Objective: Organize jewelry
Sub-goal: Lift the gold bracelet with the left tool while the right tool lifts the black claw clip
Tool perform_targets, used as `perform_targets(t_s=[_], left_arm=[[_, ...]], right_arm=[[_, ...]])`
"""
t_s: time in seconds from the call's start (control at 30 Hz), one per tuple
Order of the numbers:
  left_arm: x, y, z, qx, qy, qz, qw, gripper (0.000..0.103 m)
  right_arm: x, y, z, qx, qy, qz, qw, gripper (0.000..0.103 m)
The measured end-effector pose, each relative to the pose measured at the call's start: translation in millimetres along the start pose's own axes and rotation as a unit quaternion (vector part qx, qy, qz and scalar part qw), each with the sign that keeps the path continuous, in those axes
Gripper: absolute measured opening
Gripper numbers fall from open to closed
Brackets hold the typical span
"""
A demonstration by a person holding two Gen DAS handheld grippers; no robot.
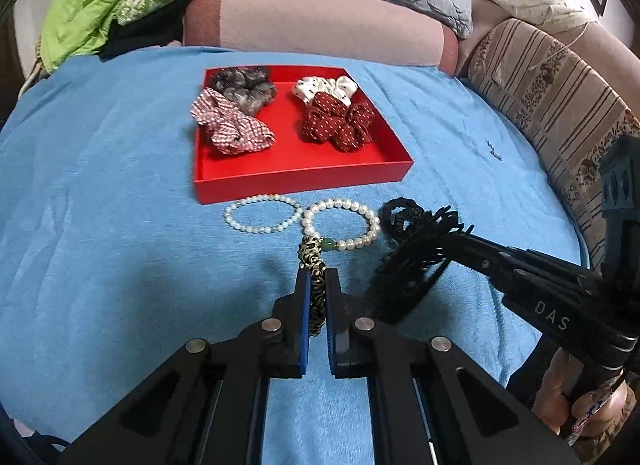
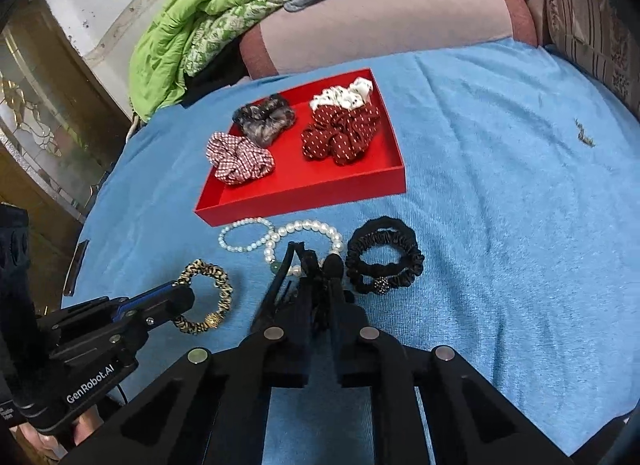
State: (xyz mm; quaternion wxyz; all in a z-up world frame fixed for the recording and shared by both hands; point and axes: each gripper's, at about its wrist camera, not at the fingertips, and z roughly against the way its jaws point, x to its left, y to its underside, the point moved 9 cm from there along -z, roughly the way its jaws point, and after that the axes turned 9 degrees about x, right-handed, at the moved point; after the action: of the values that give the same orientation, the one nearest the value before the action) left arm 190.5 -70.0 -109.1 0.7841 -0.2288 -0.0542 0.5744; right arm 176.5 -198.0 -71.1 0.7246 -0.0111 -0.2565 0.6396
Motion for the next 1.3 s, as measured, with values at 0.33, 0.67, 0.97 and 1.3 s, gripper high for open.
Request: perform_targets(t_s=[0.33, 0.67, 0.97, 1.3], left_arm=[[4, 2, 28, -0.027, -0.031, -0.001, 0.9992, 0.006], [10, 4, 47, -0.046, -0.080, -0.007, 0.9957, 0.006], [14, -1, 62, -0.066, -0.119, -0.015, 0.9906, 0.006], [17, -4, 62, -0.063, -0.119, -0.016, 0.9907, 0.006]], right_arm=[[20, 0, 30, -0.031, 0.034, 0.038, 0.998, 0.008], [32, 1, 52, -0.052, 0.045, 0.055, 0.996, 0.008], [36, -2, 62, -0.062, 0.056, 0.058, 0.995, 0.008], [36, -12, 70, -0.071, 0.058, 0.057, 0.994, 0.008]])
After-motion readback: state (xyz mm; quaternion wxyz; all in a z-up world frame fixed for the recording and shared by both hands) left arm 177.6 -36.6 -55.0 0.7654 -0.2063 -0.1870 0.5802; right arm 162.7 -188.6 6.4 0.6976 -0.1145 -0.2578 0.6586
